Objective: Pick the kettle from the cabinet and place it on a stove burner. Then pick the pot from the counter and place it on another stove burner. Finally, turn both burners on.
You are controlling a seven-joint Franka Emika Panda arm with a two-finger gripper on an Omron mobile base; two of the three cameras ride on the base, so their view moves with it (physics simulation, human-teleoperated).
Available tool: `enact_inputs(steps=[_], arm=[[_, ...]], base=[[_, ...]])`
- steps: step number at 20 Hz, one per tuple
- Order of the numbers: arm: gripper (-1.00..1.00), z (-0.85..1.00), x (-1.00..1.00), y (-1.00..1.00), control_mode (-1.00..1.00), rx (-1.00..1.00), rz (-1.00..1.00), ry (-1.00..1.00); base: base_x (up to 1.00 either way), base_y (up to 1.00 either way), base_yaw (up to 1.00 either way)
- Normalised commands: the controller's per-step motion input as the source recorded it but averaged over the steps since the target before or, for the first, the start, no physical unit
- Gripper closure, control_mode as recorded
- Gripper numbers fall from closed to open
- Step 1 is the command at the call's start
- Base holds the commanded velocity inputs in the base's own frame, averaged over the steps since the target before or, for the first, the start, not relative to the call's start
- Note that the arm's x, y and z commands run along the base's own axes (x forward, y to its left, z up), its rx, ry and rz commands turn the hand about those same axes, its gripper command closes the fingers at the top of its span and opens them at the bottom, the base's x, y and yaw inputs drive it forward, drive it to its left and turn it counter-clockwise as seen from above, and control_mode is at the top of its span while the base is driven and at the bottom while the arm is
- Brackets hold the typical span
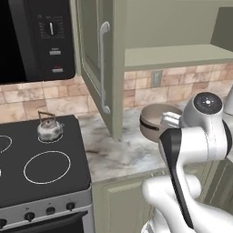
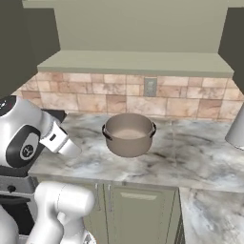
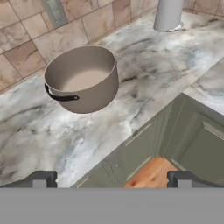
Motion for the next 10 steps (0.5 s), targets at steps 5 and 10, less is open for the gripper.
enact_inputs(steps=[5,10], arm=[[-1.00,0.00,0.00,0.00,1.00,0.00,0.00,0.00],[-1.00,0.00,0.00,0.00,1.00,0.00,0.00,0.00]], base=[[0.39,-0.19,0.02],[0.31,-0.20,0.00]])
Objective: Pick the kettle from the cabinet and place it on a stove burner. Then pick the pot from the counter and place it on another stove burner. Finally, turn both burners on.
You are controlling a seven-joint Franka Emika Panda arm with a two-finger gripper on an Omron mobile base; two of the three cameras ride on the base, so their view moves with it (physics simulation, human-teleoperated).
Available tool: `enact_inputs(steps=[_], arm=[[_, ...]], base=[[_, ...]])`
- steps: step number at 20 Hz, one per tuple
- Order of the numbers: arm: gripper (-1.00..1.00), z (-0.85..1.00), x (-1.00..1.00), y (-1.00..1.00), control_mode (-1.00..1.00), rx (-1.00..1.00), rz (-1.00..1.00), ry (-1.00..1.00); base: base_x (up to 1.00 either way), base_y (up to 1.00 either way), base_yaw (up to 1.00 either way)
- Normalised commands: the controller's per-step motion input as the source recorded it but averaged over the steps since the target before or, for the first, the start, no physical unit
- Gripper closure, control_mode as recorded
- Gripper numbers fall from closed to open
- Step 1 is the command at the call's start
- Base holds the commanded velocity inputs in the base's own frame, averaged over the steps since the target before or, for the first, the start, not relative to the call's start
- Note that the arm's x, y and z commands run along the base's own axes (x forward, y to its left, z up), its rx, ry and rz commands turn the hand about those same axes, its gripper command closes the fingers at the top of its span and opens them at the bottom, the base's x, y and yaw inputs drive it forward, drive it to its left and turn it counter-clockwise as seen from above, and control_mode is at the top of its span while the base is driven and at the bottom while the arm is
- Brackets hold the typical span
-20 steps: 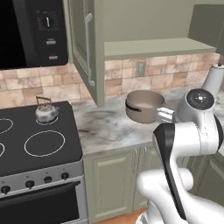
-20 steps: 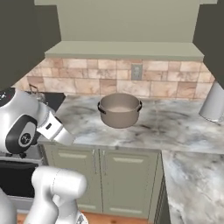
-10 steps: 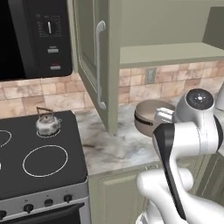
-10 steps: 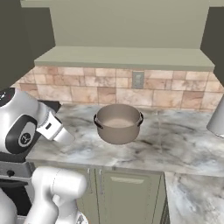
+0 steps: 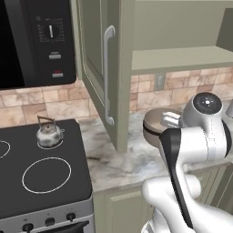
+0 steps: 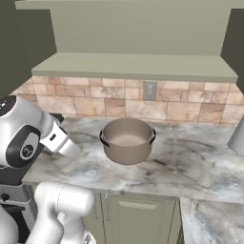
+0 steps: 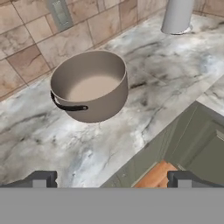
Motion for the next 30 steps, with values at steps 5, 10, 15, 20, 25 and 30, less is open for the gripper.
enact_inputs(steps=[5,10,15,20,25,30], arm=[[-1.00,0.00,0.00,0.00,-1.00,0.00,-0.01,0.00],[-1.00,0.00,0.19,-0.22,-1.00,0.04,0.00,0.00],[-1.00,0.00,0.26,-0.36,-1.00,0.07,0.00,0.00],[-1.00,0.00,0.18,-0.37,-1.00,0.07,0.00,0.00],[-1.00,0.00,0.19,-0.35,-1.00,0.07,0.00,0.00],[-1.00,-0.01,0.14,-0.37,-1.00,0.05,0.00,0.00]], base=[[0.13,-0.04,0.00],[0.00,0.00,0.00],[0.00,0.00,0.00],[0.00,0.00,0.00],[0.00,0.00,0.00],[0.00,0.00,0.00]])
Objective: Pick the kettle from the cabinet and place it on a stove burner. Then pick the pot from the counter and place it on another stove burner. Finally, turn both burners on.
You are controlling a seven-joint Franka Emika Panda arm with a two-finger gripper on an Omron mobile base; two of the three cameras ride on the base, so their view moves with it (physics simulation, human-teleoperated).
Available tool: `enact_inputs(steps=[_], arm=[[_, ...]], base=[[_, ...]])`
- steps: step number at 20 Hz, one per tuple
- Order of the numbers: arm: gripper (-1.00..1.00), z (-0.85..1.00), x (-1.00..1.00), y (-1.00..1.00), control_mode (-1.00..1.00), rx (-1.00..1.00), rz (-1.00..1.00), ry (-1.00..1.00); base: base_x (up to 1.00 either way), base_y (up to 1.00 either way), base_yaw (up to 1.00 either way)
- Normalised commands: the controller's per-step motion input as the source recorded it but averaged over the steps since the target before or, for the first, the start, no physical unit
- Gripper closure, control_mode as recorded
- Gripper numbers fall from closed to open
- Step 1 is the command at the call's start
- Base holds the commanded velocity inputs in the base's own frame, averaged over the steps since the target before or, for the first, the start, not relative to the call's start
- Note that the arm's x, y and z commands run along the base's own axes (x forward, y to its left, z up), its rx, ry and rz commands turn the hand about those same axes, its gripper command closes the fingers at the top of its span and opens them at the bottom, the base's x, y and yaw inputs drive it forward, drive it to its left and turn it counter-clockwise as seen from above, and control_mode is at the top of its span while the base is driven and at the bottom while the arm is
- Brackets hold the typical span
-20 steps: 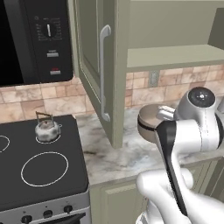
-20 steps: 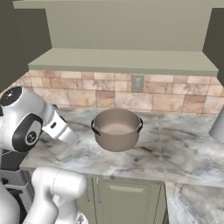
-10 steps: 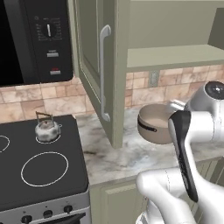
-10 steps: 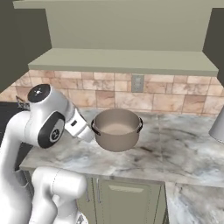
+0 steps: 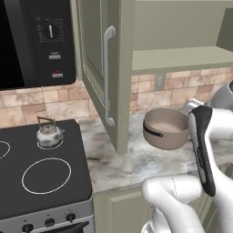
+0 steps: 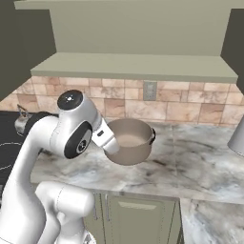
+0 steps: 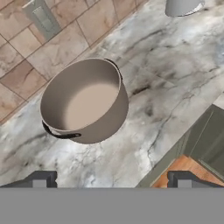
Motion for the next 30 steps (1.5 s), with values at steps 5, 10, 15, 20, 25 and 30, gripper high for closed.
enact_inputs(steps=[5,10,15,20,25,30], arm=[[-1.00,-0.20,0.23,-0.24,-1.00,0.00,-0.01,0.10],[-1.00,-0.26,0.32,-0.14,-1.00,0.00,0.00,0.10],[-1.00,-0.29,0.40,0.00,-1.00,0.00,-0.01,0.04],[-1.00,-0.33,0.35,-0.04,-1.00,0.01,-0.01,0.00],[-1.00,-0.37,0.32,-0.08,-1.00,0.02,0.00,0.00],[-1.00,-0.39,0.31,-0.11,-1.00,0.02,0.00,0.00]], base=[[0.00,0.00,0.00],[0.00,0.00,0.00],[0.00,0.00,0.00],[0.00,0.00,0.00],[0.00,0.00,0.00],[0.00,0.00,0.00]])
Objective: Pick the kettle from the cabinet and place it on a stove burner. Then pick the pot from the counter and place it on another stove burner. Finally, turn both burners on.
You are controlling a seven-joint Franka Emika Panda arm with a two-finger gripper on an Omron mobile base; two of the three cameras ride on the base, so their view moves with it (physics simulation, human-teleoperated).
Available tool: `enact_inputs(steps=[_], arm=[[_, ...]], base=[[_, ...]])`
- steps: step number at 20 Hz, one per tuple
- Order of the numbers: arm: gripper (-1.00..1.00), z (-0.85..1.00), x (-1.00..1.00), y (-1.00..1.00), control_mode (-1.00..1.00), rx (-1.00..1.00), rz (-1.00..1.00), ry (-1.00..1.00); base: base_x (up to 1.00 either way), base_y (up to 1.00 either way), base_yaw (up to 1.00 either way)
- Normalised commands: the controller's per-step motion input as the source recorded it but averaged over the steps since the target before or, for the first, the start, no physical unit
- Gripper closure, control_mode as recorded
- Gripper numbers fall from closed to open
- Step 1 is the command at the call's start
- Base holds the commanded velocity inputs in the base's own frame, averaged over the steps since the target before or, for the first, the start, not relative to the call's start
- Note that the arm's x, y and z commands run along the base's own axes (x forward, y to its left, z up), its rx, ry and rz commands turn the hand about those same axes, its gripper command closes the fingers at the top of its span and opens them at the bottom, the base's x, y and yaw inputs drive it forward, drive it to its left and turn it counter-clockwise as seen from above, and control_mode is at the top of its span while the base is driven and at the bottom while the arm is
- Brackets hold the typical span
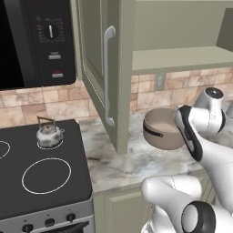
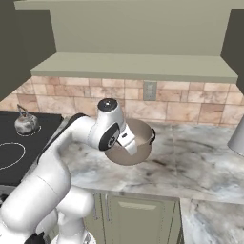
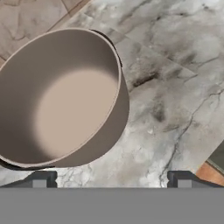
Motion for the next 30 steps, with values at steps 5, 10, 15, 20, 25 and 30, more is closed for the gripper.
enact_inputs(steps=[5,10,15,20,25,30], arm=[[-1.00,-0.34,0.29,-0.09,-1.00,0.02,-0.01,0.00],[-1.00,-0.34,0.26,-0.10,-1.00,0.01,-0.03,0.05],[-1.00,-0.32,0.29,-0.12,-1.00,0.02,-0.03,0.06],[-1.00,-0.30,0.27,-0.10,-1.00,0.03,-0.03,0.06],[-1.00,-0.23,0.17,-0.04,-1.00,0.04,-0.03,0.04],[-1.00,-0.15,0.14,-0.01,-1.00,0.05,-0.02,0.00]], base=[[0.00,0.00,0.00],[0.00,0.00,0.00],[0.00,0.00,0.00],[0.00,0.00,0.00],[0.00,0.00,0.00],[0.00,0.00,0.00]])
